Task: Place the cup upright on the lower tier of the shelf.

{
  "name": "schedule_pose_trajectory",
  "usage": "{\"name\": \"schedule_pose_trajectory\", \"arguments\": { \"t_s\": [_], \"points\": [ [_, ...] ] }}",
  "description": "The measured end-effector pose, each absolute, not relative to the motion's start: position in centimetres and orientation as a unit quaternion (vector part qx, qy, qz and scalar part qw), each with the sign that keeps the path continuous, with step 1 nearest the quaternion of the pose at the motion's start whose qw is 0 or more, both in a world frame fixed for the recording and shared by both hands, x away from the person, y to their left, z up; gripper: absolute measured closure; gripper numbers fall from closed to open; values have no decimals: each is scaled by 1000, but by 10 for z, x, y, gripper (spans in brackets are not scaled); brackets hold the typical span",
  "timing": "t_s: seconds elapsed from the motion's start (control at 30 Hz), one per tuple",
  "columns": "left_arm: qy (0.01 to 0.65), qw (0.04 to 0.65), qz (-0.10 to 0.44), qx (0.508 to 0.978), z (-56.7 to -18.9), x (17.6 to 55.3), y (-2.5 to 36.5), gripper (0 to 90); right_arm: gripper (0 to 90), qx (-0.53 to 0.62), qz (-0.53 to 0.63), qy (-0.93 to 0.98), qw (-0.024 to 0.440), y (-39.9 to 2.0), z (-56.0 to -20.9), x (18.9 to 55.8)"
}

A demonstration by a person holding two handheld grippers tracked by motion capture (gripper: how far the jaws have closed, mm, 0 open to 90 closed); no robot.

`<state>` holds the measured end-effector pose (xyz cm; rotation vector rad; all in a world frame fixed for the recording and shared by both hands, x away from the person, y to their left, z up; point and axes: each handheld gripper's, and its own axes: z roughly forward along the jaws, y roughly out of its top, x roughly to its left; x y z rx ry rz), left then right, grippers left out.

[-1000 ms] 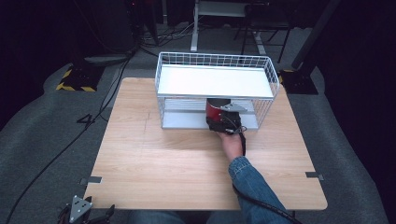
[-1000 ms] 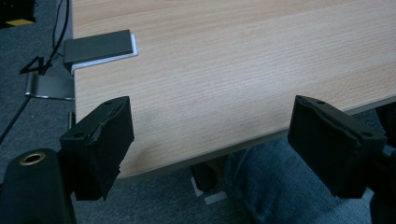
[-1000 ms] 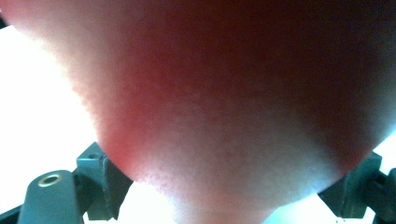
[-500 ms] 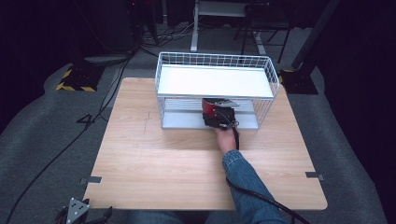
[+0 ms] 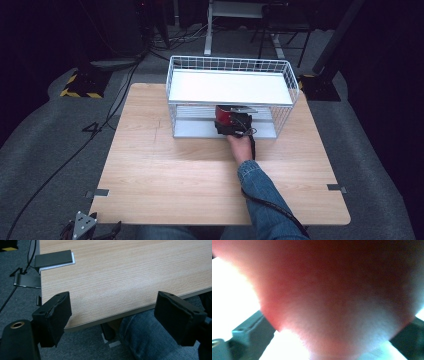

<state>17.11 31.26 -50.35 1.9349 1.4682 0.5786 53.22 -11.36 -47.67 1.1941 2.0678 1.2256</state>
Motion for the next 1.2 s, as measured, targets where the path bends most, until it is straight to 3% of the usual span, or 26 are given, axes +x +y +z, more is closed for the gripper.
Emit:
{"name": "schedule_pose_trajectory", "arguments": {
  "t_s": [0.33,1.2],
  "points": [
    [551,311,220,742,-503,177,307,151,3,431,446,752,223,-131,-470,510],
    [549,293,221,751,-505,172,298,151,38,399,465,764,203,-202,-397,430]
  ]
}}
